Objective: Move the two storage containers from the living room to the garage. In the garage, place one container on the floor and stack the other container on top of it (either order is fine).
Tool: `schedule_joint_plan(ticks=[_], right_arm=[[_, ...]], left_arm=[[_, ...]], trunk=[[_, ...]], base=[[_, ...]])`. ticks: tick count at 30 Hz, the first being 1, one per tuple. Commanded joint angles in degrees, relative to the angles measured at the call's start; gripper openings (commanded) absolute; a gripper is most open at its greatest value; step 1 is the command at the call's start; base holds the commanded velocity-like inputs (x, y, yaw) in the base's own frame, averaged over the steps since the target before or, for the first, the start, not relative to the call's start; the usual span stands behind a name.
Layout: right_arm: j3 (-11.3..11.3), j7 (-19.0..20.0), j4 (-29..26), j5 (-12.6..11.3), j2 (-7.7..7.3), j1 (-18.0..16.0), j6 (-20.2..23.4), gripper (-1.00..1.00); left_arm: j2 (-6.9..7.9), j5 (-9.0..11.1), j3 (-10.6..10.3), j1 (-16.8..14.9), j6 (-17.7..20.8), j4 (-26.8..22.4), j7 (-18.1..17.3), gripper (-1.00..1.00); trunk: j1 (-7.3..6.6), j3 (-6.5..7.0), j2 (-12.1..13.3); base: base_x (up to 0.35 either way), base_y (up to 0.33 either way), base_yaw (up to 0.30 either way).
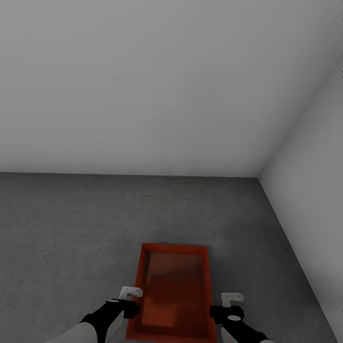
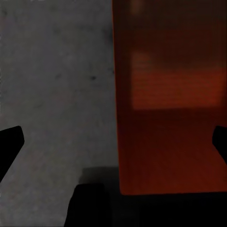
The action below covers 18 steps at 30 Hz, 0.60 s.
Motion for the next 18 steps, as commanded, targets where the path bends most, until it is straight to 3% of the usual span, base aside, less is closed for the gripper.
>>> schedule_joint_plan(ticks=[1, 18], right_arm=[[0.5, -0.2, 0.0, -0.6, -0.01, 0.0, -0.2, 1.00], [0.5, -0.2, 0.0, -0.6, -0.02, 0.0, -0.2, 1.00]], left_arm=[[-0.01, -0.6, 0.1, 0.0, 0.4, -0.1, 0.1, 1.00], [0.00, -0.6, 0.1, 0.0, 0.3, 0.0, 0.0, 1.00]], trunk=[[-0.23, 0.15, 0.4], [-3.97, 3.20, 7.2]], base=[[0.000, 0.000, 0.000], [0.000, 0.000, 0.000]])
